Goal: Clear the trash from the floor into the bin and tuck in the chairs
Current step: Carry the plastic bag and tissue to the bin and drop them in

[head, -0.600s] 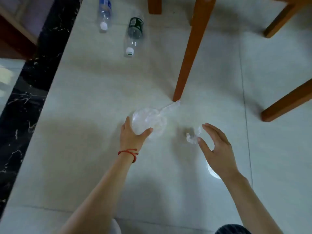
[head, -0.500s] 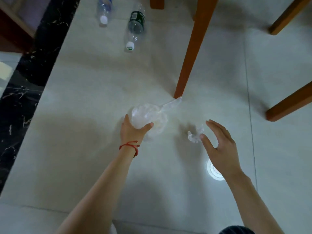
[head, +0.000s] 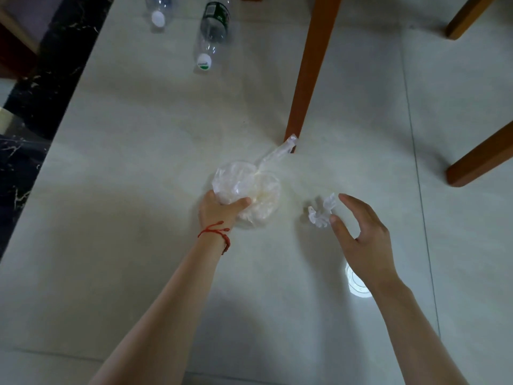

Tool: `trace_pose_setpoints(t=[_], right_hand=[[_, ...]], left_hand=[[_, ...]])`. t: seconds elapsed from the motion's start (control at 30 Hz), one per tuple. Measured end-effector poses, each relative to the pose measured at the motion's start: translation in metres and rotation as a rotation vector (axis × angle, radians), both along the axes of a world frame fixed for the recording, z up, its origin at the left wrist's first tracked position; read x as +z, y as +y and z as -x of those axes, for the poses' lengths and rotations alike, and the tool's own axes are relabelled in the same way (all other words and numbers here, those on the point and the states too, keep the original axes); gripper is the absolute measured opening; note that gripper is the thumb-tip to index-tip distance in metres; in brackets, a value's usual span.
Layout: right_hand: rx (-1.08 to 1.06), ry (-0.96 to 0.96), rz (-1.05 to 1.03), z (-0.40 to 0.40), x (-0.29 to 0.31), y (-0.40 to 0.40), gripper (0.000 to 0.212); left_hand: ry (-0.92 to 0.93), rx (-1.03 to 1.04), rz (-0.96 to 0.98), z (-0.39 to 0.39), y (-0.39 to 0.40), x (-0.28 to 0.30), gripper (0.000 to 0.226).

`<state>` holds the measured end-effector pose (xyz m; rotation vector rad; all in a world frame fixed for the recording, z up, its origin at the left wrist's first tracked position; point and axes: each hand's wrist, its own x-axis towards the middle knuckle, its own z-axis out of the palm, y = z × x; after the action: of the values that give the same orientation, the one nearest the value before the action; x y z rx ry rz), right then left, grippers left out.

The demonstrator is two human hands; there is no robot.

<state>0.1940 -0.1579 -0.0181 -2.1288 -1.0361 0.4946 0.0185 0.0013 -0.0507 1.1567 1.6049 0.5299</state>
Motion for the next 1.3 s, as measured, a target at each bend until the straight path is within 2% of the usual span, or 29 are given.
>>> trace_pose_setpoints(t=[0.13,0.27,0.37,0.57,0.77,0.87,0.97,1.07,1.13,1.2,1.3], right_hand=[[-0.022,0.010,-0.013,-0.002,-0.008,0.002,0.037],[-0.039,0.051,0.006,0.002,-0.020,0.009,0.043],[-0.016,0.002,0.109,0.006,-0.032,0.018,0.051],[-0.002,-0.088,0.159,0.008,-0.045,0.026,0.056],[-0.042,-0.055,0.087,0.008,-0.049,0.029,0.034],[-0.147,0.120,0.016,0.007,-0.046,0.030,0.007],[-0.307,0.449,-0.057,0.009,-0.037,0.030,0.013],[-0.338,0.739,-0.154,0.008,-0.024,0.029,0.016],[-0.431,0.904,-0.177,0.009,-0.015,0.026,0.016],[-0.512,1.021,-0.184,0.012,-0.004,0.022,0.018],[-0.575,1.092,-0.175,0.018,0.020,0.017,0.021]], left_hand=[[-0.209,0.144,0.077,0.003,-0.007,-0.001,0.023],[-0.351,0.233,0.085,0.009,-0.015,0.000,0.021],[-0.436,0.249,0.071,0.013,-0.020,0.005,0.020],[-0.473,0.288,0.031,0.015,-0.020,0.020,0.018],[-0.477,0.298,0.050,0.012,-0.022,0.021,0.021],[-0.482,0.299,0.063,0.011,-0.024,0.018,0.025],[-0.480,0.309,0.052,0.009,-0.023,0.015,0.035],[-0.504,0.280,0.067,0.007,-0.024,0.016,0.016],[-0.506,0.273,0.089,0.005,-0.025,0.020,0.018],[-0.500,0.261,0.107,0.004,-0.030,0.030,0.019],[-0.521,0.219,0.133,0.005,-0.039,0.050,0.016]])
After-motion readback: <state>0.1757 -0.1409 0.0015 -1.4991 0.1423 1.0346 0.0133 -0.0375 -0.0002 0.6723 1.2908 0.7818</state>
